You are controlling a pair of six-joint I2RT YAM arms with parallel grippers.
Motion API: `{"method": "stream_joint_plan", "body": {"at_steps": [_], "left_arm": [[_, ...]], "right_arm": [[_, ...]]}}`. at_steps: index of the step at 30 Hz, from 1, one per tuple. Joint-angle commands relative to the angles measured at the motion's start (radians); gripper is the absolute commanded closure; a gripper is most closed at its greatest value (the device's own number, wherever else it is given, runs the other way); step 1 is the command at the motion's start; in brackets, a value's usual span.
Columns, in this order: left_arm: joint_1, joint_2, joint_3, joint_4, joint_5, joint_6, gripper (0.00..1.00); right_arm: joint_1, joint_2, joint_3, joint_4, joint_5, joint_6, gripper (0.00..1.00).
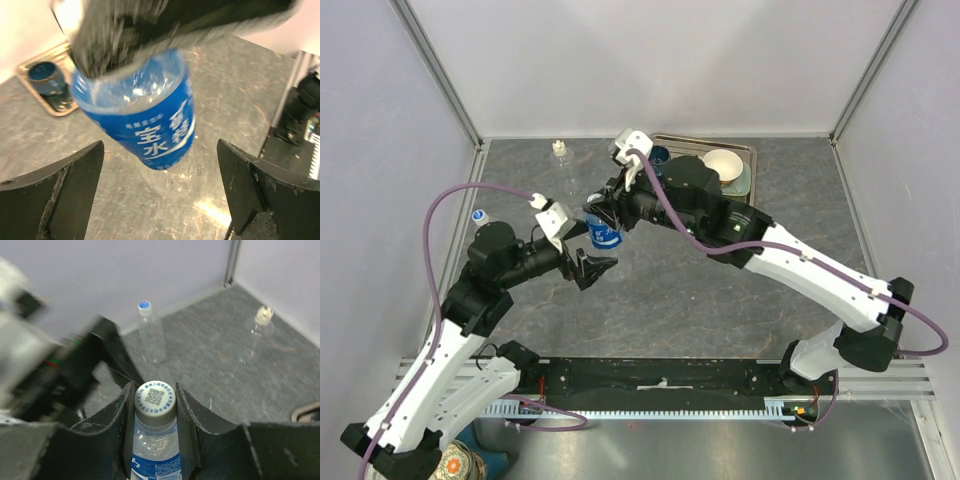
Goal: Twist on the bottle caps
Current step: Place the plastic bottle at the center of the board.
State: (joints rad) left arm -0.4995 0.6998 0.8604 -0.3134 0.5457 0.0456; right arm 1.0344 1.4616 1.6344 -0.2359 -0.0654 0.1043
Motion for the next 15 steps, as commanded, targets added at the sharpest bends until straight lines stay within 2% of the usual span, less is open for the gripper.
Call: {"method": "stream_joint_plan", "body": {"at_steps": [1,7,12,15], "left_arm": [[-0.002,-0.066,0.063,-0.053,-0.244,0.014,0.01],[-0.002,-0.132,0.152,-0.148,-0.391,0.063,0.01],[-0.002,-0.164,0.251,-0.188,-0.591,0.054,0.01],[-0.002,-0.163,0.293,-0.196,-0.662,0.037,0.01]], "right_arm": [[-0.033,0.065,0.002,-0.017,-0.002,-0.037,0.97],[-0.088,0.157,-0.042,0.148,-0.04,-0.052,0.94],[-0.097,0.344,-0.044,0.417,-0.031,-0.049,0.9],[-0.102,0.443,-0.057,0.605,0.002,-0.026,0.9]]}}
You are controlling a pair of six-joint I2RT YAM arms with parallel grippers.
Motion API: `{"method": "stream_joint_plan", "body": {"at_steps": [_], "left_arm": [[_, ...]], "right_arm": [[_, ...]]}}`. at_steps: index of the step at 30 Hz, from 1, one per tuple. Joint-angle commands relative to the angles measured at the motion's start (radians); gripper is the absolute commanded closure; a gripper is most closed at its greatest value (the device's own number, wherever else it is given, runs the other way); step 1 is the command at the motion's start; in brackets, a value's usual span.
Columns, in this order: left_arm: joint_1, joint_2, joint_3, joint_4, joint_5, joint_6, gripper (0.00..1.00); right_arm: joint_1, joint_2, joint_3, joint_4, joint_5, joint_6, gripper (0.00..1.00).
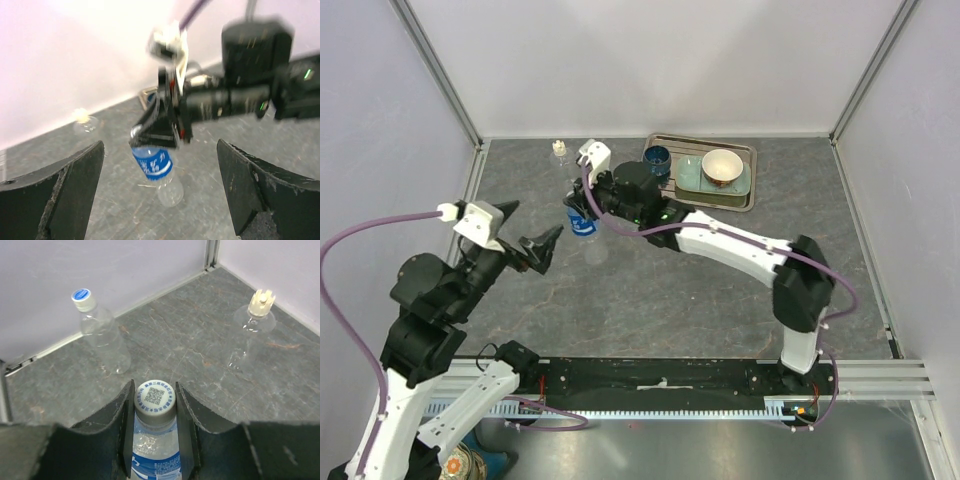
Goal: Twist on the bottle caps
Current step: Place the plastic bottle at the center of the board.
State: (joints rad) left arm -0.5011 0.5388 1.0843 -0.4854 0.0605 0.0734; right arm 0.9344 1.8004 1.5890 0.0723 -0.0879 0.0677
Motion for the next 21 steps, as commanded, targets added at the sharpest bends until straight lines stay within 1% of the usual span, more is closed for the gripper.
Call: {"method": "stream_joint_plan", "body": {"at_steps": [1,2,4,8,12,19,21], "left_arm": [[-0.001,-0.002,0.077,-0.022,-0.204,-0.004,0.01],[-0.001,-0.002,0.08,-0.019,-0.229,-0.023,0.01],[-0.001,-0.005,0.088,-0.013,-0.257,-0.026,0.01],[-0.001,-0.002,0.098,-0.033,-0.248,-0.055,0.01],[-0.001,-0.003,0.091,-0.038,-0.241,-0.063,0.01],[0.001,-0.007,0.069,-0.035,-0.235,-0.064,0.01],[0.001,-0.007,0.065,-0.03,-0.232,-0.093,0.01]], "right_arm": [[-0.006,0.129,-0.005,0.334,0.031,0.026,0.89],[-0.006,0.179,0.002,0.395,0.037,0.024,0.89],[-0.005,0.227,0.014,0.452,0.045,0.026,0.88],[-0.005,0.327,0.014,0.605,0.083,0.038,0.87],[-0.005,0.375,0.017,0.647,0.106,0.046,0.87],[0.007,0.372,-0.038,0.702,0.111,0.018,0.87],[0.017,0.372,-0.043,0.715,0.126,-0.005,0.86]]}}
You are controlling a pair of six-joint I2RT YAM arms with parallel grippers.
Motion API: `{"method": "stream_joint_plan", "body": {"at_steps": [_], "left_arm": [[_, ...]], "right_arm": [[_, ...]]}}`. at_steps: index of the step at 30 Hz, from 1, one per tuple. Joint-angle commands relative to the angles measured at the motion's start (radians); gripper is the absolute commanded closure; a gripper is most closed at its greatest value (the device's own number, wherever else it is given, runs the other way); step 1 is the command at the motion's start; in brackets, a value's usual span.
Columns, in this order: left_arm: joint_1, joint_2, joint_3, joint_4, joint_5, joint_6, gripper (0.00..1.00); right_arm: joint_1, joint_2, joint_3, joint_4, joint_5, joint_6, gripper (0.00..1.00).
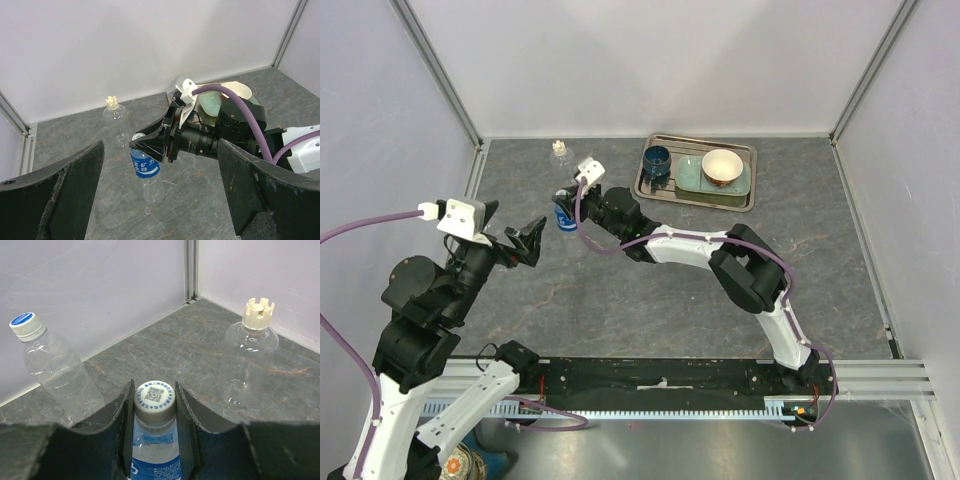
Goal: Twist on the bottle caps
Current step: Place the plastic bottle at the center of the board.
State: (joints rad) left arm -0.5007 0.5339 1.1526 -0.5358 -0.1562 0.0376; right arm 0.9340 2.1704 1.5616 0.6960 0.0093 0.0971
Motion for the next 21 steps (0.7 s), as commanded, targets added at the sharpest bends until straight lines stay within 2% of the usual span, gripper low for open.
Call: {"method": "stream_joint_plan", "body": {"at_steps": [1,8,14,18,20,21], "left_arm": [[0.001,0.001,-0.005,0.019,-0.016,-0.064,0.01],[0.002,0.006,-0.007,0.02,-0.008,-0.064,0.01],[0.004,0.003,-0.014,0.019,-0.003,-0.067,0.01],[0.004,-0.005,-0.016,0.02,-0.009,-0.071,0.01],[0.007,-0.006,-0.017,0.019,-0.014,-0.071,0.01],[0.007,-0.008,-0.017,0.019,-0.014,-0.071,0.0]], "right_arm": [[0.025,0.005,-0.012,0.08,0.023,-0.051,0.86],[0.077,0.002,-0.021,0.03,0.032,-0.151,0.84],[0.086,-0.023,-0.09,0.066,0.078,-0.128,0.74],[0.086,-0.024,-0.091,0.056,0.096,-0.122,0.57],[0.086,-0.024,-0.087,0.05,0.11,-0.112,0.53],[0.085,-0.024,-0.084,0.048,0.113,-0.109,0.47]]}}
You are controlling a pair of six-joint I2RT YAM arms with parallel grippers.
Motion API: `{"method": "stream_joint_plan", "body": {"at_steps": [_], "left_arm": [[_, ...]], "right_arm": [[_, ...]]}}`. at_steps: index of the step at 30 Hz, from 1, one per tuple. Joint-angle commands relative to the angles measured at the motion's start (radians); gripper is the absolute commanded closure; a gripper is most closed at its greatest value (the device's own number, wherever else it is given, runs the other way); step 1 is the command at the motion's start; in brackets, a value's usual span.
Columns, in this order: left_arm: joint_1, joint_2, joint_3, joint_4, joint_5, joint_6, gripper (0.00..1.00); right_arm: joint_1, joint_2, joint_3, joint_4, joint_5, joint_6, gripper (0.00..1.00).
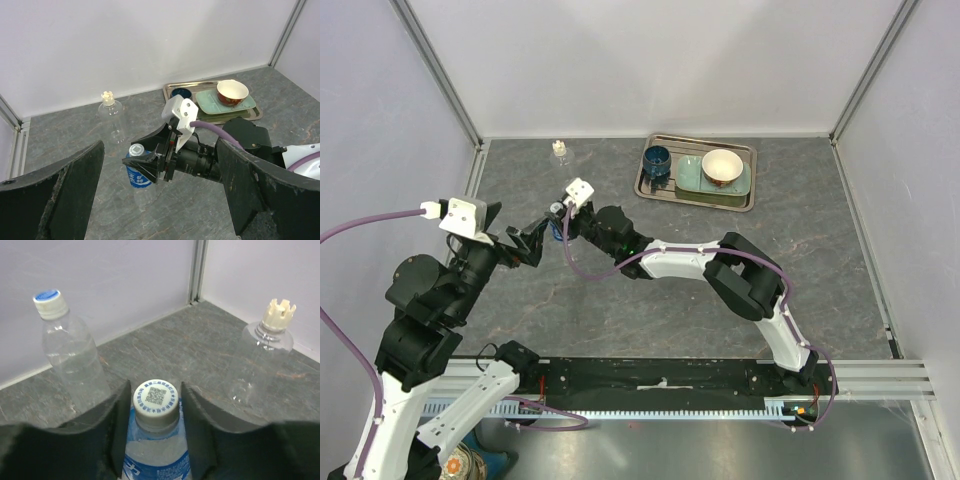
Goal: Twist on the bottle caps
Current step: Place the plastic bottle at the center of the board.
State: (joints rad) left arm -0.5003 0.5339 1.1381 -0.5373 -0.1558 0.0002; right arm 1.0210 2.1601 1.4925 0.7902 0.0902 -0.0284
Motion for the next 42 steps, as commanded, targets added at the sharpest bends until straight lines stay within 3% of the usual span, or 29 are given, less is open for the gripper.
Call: {"method": "stream_joint_plan", "body": {"at_steps": [1,19,42], "left_arm": [[0.008,-0.008,-0.005,0.022,-0.014,-0.035,0.01],[0.014,-0.022,-0.012,0.017,0.004,-0.057,0.01],[0.026,-0.035,-0.026,0.013,0.021,-0.074,0.01]], "right_arm": [[-0.002,-0.014,-0.012,-0.054,0.034,0.016,0.44],[-0.015,-0.034,0.077,-0.176,0.0,-0.013,0.02],[-0.033,-0.054,0.149,-0.241,-0.037,-0.018,0.02]]}}
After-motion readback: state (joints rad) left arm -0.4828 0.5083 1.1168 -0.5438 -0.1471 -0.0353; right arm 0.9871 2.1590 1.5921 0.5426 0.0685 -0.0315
